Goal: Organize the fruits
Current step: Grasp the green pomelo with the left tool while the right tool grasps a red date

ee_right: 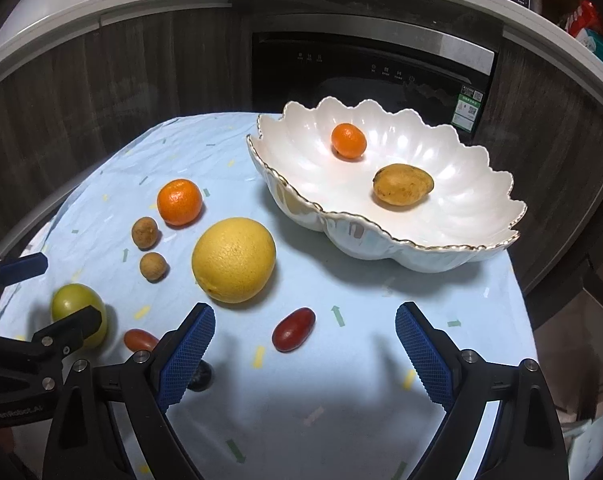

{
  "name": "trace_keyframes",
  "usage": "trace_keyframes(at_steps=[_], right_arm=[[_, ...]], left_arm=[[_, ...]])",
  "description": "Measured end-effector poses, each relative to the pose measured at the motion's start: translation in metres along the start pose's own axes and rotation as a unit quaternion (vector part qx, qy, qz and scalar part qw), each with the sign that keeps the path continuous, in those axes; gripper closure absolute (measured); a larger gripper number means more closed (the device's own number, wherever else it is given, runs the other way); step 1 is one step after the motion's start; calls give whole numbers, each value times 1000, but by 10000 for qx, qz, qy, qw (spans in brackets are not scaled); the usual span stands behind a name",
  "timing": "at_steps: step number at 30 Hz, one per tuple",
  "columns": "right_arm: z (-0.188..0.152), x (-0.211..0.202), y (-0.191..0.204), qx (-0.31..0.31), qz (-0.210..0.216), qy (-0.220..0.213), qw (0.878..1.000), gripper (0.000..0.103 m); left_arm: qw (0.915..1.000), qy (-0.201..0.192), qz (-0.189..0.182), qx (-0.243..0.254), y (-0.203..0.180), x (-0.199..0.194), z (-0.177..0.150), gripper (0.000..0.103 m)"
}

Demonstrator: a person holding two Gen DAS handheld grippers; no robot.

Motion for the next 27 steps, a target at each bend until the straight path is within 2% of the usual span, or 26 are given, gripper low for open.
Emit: trace_keyframes(at_steps=[5, 11, 19, 22, 27], right_arm=[[-2, 9, 0, -15, 28, 54, 10000, 12], [-3, 20, 0, -14, 107, 137, 9998, 20], [-5, 32, 5, 16, 332, 269, 9991, 44], [-5, 33, 4, 46, 389, 307, 9988, 53], [-7, 32, 5, 71, 433, 332, 9985, 61]], left_arm=[[9999, 90, 37, 35, -2, 8, -6, 27], [9998, 204, 61, 60, -5, 16, -11, 35], [9997, 225, 15, -3, -4, 20, -12, 39], [9997, 225, -33, -12, -5, 20, -13, 43], [9996, 252, -161, 19, -7, 17, -14, 54]])
Point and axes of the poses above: each gripper's, at about its wrist camera, not at the fingertips, and x roughly the way its jaws point, y to its left, z to its top, the point moved 1 cm from there along x, roughly the way its jaws point, and after that the axes turned 15 degrees about -x, right-handed, at the moved point
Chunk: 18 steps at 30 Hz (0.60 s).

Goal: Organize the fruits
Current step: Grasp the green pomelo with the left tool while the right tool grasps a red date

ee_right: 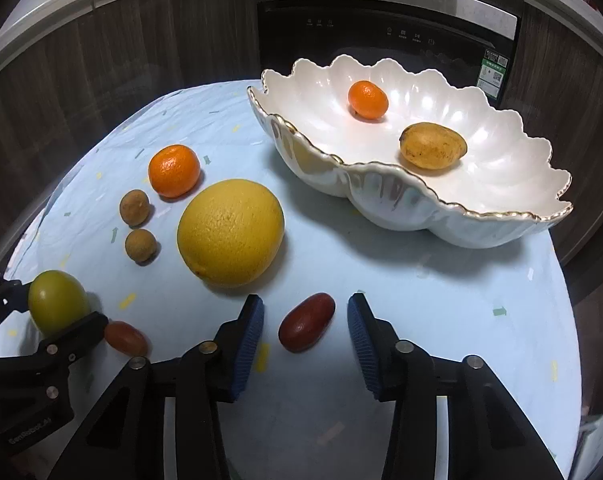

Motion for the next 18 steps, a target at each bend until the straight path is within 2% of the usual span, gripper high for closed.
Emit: trace_keyframes(at_steps=[6, 10, 18], right_arm=[[0, 0, 1, -23, 38, -9, 10000, 69], [0, -1, 5, -90, 51, -23, 9999, 80], [1, -5, 6, -105, 33, -23, 9999, 82]], left_arm=[[10000, -22, -35, -31, 0, 0, 0, 54], [10000, -40, -63, -66, 2, -1, -1, 54], [9998, -23, -43, -180, 6, -3, -1, 55]])
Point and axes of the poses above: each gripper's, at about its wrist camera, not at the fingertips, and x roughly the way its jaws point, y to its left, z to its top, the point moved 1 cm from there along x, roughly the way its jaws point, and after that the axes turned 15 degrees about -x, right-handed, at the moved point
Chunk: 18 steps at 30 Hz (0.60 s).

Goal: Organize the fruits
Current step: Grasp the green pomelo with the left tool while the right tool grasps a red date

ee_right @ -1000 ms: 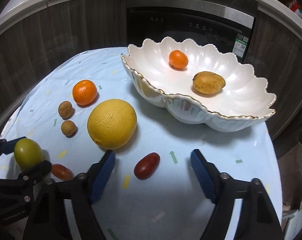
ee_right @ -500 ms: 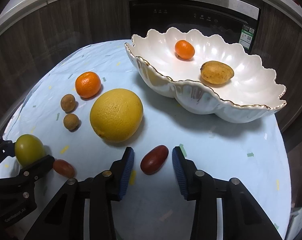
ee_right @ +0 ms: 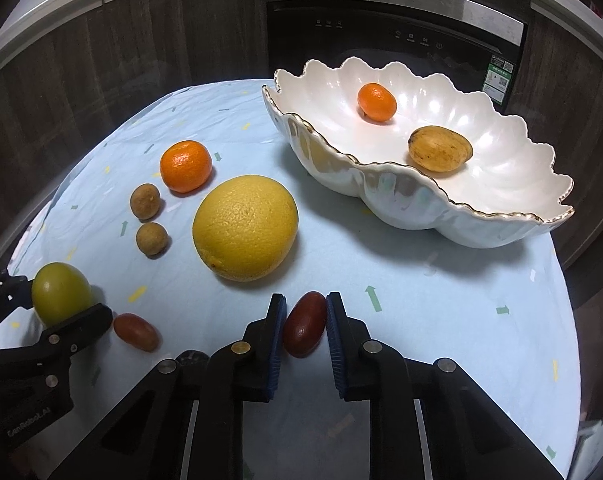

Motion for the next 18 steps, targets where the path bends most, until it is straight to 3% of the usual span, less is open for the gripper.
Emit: trace_keyframes(at_steps=[18], right_arm=[[13, -34, -5, 64, -66, -322, 9994, 82]], left_arm=[[9996, -267, -60, 8, -7, -25, 10, 55]])
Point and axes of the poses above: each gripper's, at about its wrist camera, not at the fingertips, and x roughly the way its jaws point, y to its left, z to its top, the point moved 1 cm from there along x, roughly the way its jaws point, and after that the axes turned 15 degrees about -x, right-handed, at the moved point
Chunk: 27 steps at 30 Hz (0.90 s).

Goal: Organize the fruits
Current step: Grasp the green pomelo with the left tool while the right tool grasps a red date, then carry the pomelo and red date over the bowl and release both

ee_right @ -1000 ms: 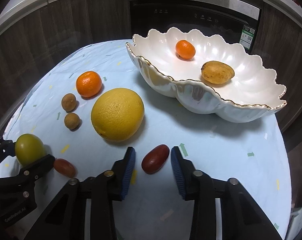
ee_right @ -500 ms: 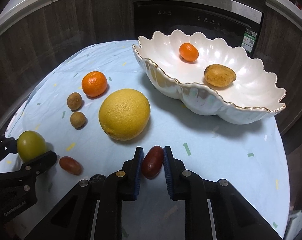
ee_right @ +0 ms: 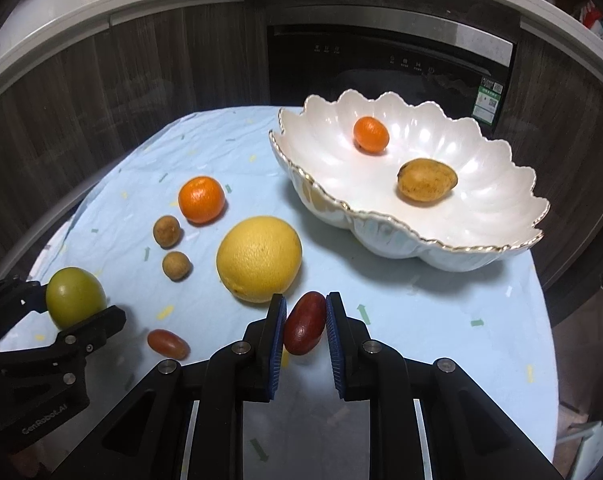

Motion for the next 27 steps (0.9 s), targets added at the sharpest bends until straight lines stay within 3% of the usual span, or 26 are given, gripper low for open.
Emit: trace_keyframes(at_steps=[27], right_arm=[[28, -42, -69, 437, -516, -500, 9965, 82]], left_arm=[[9964, -624, -441, 373, -61, -29, 57, 55]])
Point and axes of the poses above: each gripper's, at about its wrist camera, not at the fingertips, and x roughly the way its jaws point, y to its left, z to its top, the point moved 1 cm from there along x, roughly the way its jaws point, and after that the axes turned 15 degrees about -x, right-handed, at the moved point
